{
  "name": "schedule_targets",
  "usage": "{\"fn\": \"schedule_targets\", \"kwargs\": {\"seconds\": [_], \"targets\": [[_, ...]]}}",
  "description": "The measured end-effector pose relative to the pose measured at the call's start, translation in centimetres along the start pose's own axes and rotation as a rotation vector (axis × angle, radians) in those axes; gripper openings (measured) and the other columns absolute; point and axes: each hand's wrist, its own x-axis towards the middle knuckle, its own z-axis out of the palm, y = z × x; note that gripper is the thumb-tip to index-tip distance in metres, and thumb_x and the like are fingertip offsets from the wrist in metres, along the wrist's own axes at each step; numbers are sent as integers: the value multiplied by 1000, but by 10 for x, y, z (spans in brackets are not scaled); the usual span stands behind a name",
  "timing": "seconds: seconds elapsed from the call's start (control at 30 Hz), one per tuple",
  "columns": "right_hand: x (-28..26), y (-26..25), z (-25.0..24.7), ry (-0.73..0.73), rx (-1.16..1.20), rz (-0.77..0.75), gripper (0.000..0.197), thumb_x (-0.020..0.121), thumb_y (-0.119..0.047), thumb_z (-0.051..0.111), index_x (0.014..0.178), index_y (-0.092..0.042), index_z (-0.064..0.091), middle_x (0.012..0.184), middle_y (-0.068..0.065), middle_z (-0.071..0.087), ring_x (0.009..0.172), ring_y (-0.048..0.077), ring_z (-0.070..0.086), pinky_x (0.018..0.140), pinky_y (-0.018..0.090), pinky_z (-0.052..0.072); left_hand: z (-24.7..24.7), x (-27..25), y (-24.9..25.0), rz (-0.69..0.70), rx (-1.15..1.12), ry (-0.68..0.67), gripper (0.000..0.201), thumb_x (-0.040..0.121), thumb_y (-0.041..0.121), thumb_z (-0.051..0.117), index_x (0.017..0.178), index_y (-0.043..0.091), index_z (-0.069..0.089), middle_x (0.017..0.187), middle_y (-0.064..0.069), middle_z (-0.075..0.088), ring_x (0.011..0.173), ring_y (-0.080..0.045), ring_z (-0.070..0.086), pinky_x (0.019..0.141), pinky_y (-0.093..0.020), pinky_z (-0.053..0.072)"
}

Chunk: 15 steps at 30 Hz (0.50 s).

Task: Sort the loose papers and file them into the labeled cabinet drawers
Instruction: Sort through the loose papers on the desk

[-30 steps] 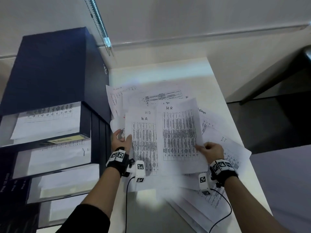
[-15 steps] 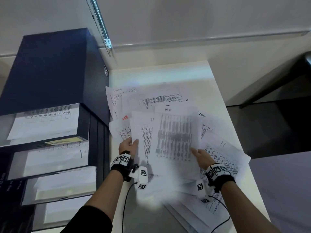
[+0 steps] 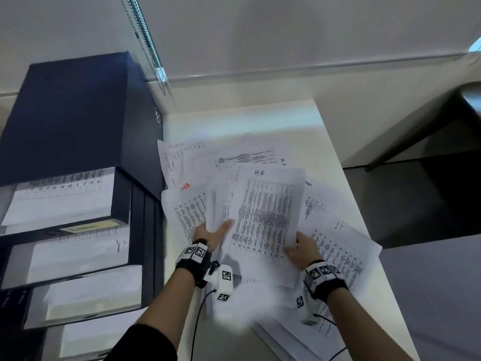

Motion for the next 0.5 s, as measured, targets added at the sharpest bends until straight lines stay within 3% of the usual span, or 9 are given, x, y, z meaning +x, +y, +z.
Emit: {"fn": "schedule_targets", "kwargs": {"seconds": [0.07,0.13,0.2,0.3,0.33,0.4,0.47,0.5], "targets": [[-2,1,8,-19,-29,-34,31,81,-15,67,111,-12,58,101,6,69,86,23,66,76,33,58,3,-4,2,-38,126,-1,106,72,49,81,148,-1,27,151,-21,37,136,-37,41,107,-45,40],[-8,3,12,-26,-81,-90,54,80,-16,71,130,-15,50,116,5,67,101,25,66,90,40,56,2,-5,3,-35,164,13,95,75,33,83,145,-5,31,147,-23,43,132,-37,45,105,-45,41],[-13,4,15,-23,-177,-132,65,81,-15,72,139,-14,44,124,4,63,114,26,61,100,39,51,-2,-5,0,-47,150,0,83,77,24,82,140,-6,38,140,-20,51,127,-36,51,103,-42,44],[-17,1,14,-18,-272,-162,39,82,-18,71,117,-10,56,107,1,58,103,24,60,89,30,50,-11,-12,-6,-38,91,-29,64,77,17,81,129,-3,50,126,-10,59,115,-33,59,98,-36,47],[-18,0,13,-24,-274,-161,37,81,-23,73,111,-9,57,105,-1,51,99,22,58,85,26,48,-14,-11,-12,-29,44,-43,65,72,22,85,125,0,53,124,-10,62,110,-32,61,98,-39,49],[-15,-2,11,-8,-186,-128,59,76,-36,81,117,-5,53,115,-1,44,105,22,52,92,25,44,-22,-14,-22,-20,-15,-101,72,62,33,89,121,6,58,115,-13,69,101,-30,66,91,-46,55],[-14,-4,8,27,101,-99,87,62,-51,88,127,-8,50,126,-1,52,115,20,55,102,34,46,-28,-15,-36,9,-76,-200,52,69,28,85,112,8,63,95,-13,71,85,-24,66,77,-40,57],[-13,-4,8,26,296,-118,89,55,-54,91,125,-15,54,123,-3,61,111,19,62,98,38,50,-32,-24,-34,28,-96,-225,38,74,21,81,106,7,66,85,-15,69,78,-22,63,72,-37,53]]}}
